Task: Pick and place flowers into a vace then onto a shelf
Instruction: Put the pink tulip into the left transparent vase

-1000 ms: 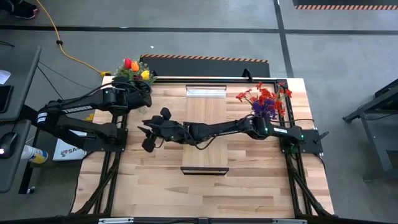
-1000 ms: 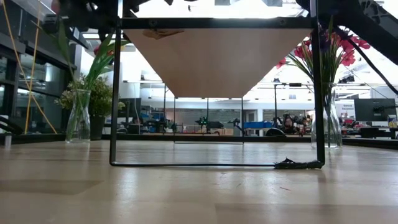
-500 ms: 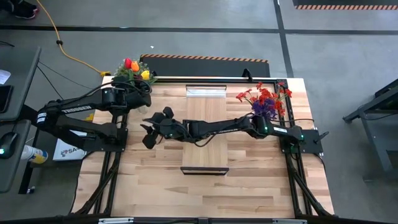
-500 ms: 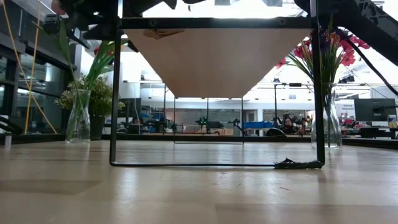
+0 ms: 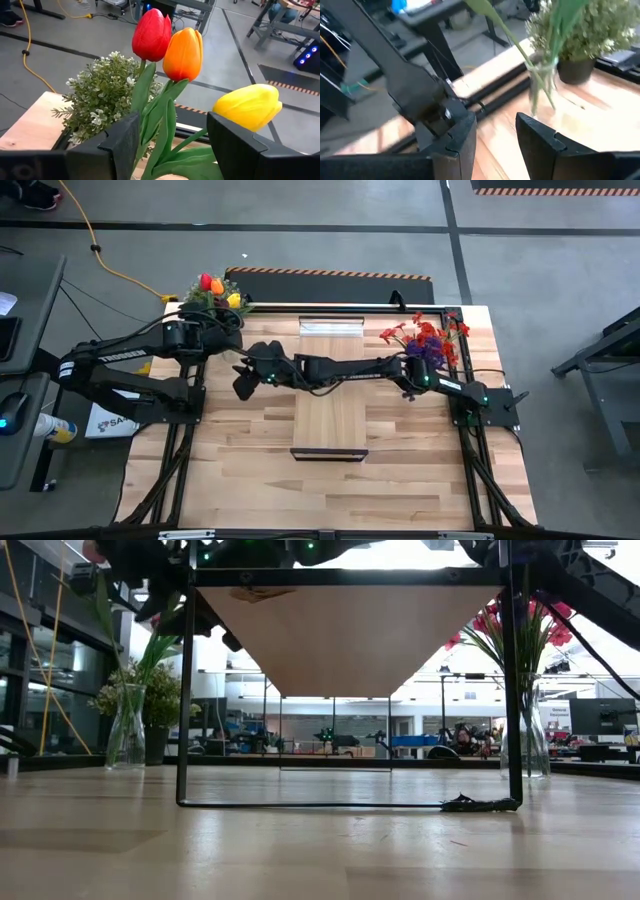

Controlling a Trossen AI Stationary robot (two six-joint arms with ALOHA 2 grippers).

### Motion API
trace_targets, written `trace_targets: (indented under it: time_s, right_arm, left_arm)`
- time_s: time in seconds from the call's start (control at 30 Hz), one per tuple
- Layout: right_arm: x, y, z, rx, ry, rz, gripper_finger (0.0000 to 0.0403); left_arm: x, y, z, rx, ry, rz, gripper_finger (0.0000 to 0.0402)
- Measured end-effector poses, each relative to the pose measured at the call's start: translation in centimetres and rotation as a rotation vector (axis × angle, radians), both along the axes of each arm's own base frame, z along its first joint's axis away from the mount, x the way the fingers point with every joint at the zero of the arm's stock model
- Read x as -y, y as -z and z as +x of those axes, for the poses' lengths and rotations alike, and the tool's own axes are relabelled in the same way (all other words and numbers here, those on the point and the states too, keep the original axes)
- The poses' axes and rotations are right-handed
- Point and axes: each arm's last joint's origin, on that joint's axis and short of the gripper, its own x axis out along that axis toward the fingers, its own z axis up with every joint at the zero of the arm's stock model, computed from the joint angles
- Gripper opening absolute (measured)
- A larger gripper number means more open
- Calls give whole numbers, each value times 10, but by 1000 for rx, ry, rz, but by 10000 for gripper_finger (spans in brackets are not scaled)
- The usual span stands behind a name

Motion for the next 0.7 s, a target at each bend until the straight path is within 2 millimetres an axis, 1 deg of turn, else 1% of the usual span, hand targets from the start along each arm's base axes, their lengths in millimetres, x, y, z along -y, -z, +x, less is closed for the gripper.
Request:
trace_targets:
  time_s: [0.1,0.17,0.3,0.37,0.47,0.57,0.6,0.7]
  right_arm:
    - [-1,8,-1,-57,0,2,129]
    - [-1,13,0,-61,0,30,129]
    - [-9,32,6,-65,-34,86,129]
    - [-13,39,9,-63,-43,85,129]
    - [-17,42,9,-69,-53,80,129]
    - [-21,51,12,-75,-50,68,129]
    - [-21,57,14,-68,-46,60,129]
    - [-21,64,20,0,-52,32,129]
  left_arm:
    - [1,-2,-3,12,-4,12,262]
    - [1,-3,-4,15,-11,26,262]
    - [2,-6,-9,34,-13,32,262]
    - [2,-7,-11,43,-12,33,262]
    - [3,-8,-13,54,-11,34,262]
    - [3,-9,-15,65,-6,28,262]
    - [3,-9,-15,69,-4,25,262]
    - [3,-9,-15,75,3,13,262]
